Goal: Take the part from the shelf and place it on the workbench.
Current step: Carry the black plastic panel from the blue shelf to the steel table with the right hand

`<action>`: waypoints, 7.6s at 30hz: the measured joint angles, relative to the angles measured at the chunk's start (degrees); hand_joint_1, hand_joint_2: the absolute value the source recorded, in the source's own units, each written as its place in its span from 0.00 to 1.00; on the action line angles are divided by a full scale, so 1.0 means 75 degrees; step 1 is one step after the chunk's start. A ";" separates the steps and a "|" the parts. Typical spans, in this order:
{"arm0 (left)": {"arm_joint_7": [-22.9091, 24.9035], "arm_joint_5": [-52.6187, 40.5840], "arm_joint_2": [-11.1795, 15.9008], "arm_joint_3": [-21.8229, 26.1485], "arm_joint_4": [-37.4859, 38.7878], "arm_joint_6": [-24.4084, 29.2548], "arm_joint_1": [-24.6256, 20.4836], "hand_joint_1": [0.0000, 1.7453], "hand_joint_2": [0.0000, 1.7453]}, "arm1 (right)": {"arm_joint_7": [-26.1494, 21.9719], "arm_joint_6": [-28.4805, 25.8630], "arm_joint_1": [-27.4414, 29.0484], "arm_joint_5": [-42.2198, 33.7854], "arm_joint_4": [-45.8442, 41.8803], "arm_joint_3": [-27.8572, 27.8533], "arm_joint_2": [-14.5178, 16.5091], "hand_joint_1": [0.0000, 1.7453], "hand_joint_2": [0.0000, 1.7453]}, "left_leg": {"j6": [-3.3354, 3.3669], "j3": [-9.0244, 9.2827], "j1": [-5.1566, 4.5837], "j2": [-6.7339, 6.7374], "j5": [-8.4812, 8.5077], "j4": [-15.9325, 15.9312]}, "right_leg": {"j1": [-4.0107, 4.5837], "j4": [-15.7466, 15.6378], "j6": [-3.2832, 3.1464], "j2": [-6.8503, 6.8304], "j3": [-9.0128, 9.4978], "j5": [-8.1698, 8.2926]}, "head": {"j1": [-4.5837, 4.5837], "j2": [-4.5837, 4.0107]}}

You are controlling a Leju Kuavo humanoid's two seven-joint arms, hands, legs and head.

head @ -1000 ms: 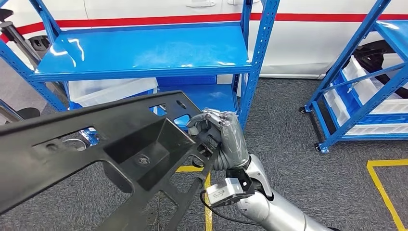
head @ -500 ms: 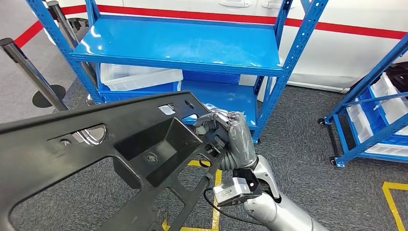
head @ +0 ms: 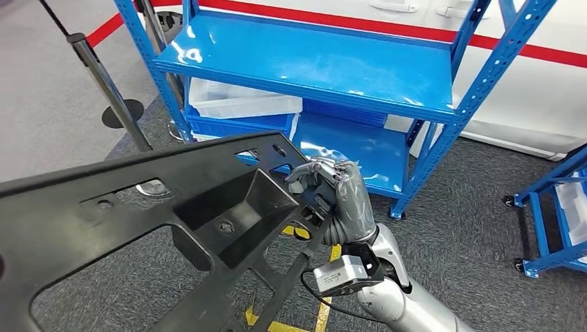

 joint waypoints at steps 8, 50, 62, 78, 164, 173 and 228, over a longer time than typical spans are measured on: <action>0.0265 -0.0292 0.0089 0.0000 -0.0264 -0.0117 -0.0019 0.00 1.00 | -0.0152 0.0013 0.0000 -0.0299 0.0011 -0.0012 -0.0001 1.00 1.00 | 0.0028 0.0847 -0.0009 0.0581 0.0977 -0.1894 | 0.0002 0.0085 0.0242 -0.0631 0.0058 -0.0113 | 0.0004 0.0000; -0.0536 -0.1332 -0.0227 0.0000 0.0671 -0.0632 -0.0262 0.00 1.00 | -0.1191 0.0541 -0.0068 -0.2035 0.0579 -0.0114 0.0063 1.00 1.00 | 0.0417 0.0802 -0.0036 -0.0389 0.1140 -0.1927 | 0.0003 0.2042 0.0363 0.0140 -0.0807 -0.0843 | -0.0995 0.0000; -0.0473 -0.1332 -0.0269 0.0000 0.0739 -0.0684 -0.0287 0.00 1.00 | -0.1234 0.0544 -0.0098 -0.2069 0.0611 -0.0117 0.0124 1.00 1.00 | 0.0013 0.0077 -0.0013 -0.0089 0.0527 -0.0718 | -0.0064 -0.0059 0.0085 0.0131 0.0172 -0.0077 | -0.1179 -0.0001; -0.0341 -0.1524 -0.0276 0.0000 0.0841 -0.0874 -0.0317 0.00 1.00 | -0.1362 0.0649 -0.0128 -0.2276 0.0753 -0.0128 0.0249 1.00 1.00 | 0.0377 0.0767 0.0028 0.0044 0.1099 -0.1942 | -0.0041 0.1345 0.0442 0.0023 -0.0287 -0.1027 | -0.1144 -0.0001; -0.0076 -0.2220 -0.0292 0.0034 0.0940 -0.0958 -0.0399 0.00 1.00 | -0.2267 0.1337 -0.0035 -0.3836 0.0999 -0.0413 0.0759 1.00 1.00 | 0.0196 0.0589 -0.0106 0.0619 0.1004 -0.1782 | 0.0085 0.0150 0.0138 -0.0634 0.0281 -0.0507 | 0.0453 -0.0020; -0.0076 -0.2221 -0.0293 0.0035 0.0941 -0.0958 -0.0392 0.00 1.00 | -0.2267 0.1340 -0.0037 -0.3836 0.1007 -0.0435 0.0759 1.00 1.00 | 0.0427 0.0696 -0.0033 -0.0169 0.1078 -0.1958 | 0.0049 0.2209 0.0349 0.0106 -0.0695 -0.1486 | 0.0665 -0.0020; -0.1312 -0.2047 -0.0329 0.0166 0.1623 -0.0836 0.0769 0.00 1.00 | -0.3223 0.1660 0.0301 -0.5726 0.1142 -0.1147 0.0909 1.00 1.00 | 0.0263 0.0700 -0.0099 0.0094 0.0934 -0.1916 | 0.0076 0.0039 0.0162 0.0078 0.0524 -0.0635 | 0.0932 -0.0017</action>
